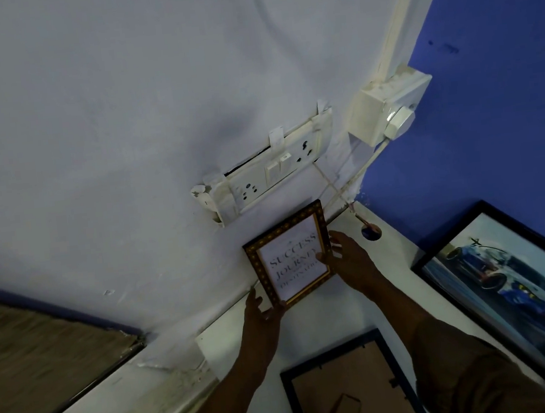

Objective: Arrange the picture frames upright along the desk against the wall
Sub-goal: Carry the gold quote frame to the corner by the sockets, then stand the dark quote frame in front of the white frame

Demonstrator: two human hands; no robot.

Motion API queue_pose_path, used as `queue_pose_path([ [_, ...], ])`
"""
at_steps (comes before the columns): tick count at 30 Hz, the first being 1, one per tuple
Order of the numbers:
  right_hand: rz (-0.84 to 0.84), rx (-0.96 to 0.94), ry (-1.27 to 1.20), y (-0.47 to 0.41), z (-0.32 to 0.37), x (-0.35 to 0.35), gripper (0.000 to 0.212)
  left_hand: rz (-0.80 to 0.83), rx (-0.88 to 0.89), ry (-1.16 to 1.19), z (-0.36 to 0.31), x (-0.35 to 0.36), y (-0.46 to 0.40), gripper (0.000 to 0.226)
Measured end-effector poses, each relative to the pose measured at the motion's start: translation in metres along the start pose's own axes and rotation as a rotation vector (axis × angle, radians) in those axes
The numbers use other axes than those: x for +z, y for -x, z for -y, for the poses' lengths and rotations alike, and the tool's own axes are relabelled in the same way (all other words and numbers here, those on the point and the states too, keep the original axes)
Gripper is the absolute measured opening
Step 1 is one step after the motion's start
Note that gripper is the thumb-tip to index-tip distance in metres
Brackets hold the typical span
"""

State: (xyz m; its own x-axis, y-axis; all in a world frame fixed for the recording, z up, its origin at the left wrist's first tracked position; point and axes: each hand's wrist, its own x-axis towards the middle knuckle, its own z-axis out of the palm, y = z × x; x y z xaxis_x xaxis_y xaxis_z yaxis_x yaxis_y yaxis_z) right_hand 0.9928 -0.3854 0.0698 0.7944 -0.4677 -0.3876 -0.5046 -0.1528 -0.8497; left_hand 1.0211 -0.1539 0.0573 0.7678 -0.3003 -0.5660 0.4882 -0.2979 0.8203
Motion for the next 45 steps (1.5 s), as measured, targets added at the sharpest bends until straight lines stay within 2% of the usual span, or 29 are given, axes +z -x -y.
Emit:
queue_pose_path([
  [4, -0.043, 0.041, 0.018, 0.004, -0.007, 0.002, 0.083, 0.002, -0.021, -0.016, 0.006, -0.002, 0.002, 0.082],
  [10, -0.103, 0.07, 0.07, 0.038, -0.032, -0.004, 0.079, 0.031, -0.064, -0.092, 0.024, 0.001, 0.009, 0.081],
  [16, -0.176, 0.185, 0.007, 0.124, -0.087, -0.005, 0.073, 0.1, -0.138, -0.162, 0.058, 0.0, 0.045, 0.087],
  [21, -0.183, 0.254, 0.17, 0.206, -0.133, 0.0, 0.064, 0.106, -0.159, -0.297, 0.093, -0.002, 0.092, 0.083],
  [24, -0.197, 0.233, 0.201, 0.247, -0.146, 0.01, 0.053, 0.092, -0.176, -0.372, 0.109, -0.002, 0.112, 0.084],
  [26, -0.21, 0.236, 0.208, 0.272, -0.158, 0.018, 0.053, 0.093, -0.175, -0.413, 0.114, -0.001, 0.124, 0.086],
  [30, -0.208, 0.386, 0.088, 0.309, -0.177, 0.034, 0.064, 0.1, -0.121, -0.499, 0.108, 0.001, 0.134, 0.082],
  [34, -0.167, 0.488, -0.089, 0.325, -0.18, 0.047, 0.066, 0.148, -0.049, -0.622, 0.093, 0.005, 0.121, 0.071],
  [38, -0.175, 0.556, -0.216, 0.326, -0.184, 0.063, 0.067, 0.259, -0.063, -0.708, 0.082, 0.01, 0.093, 0.099],
  [40, -0.207, 0.582, -0.249, 0.323, -0.183, 0.071, 0.064, 0.307, -0.052, -0.758, 0.08, 0.015, 0.077, 0.105],
  [45, -0.347, 0.636, -0.325, 0.306, -0.179, 0.093, 0.038, 0.397, -0.025, -0.991, 0.079, 0.036, 0.047, 0.09],
])
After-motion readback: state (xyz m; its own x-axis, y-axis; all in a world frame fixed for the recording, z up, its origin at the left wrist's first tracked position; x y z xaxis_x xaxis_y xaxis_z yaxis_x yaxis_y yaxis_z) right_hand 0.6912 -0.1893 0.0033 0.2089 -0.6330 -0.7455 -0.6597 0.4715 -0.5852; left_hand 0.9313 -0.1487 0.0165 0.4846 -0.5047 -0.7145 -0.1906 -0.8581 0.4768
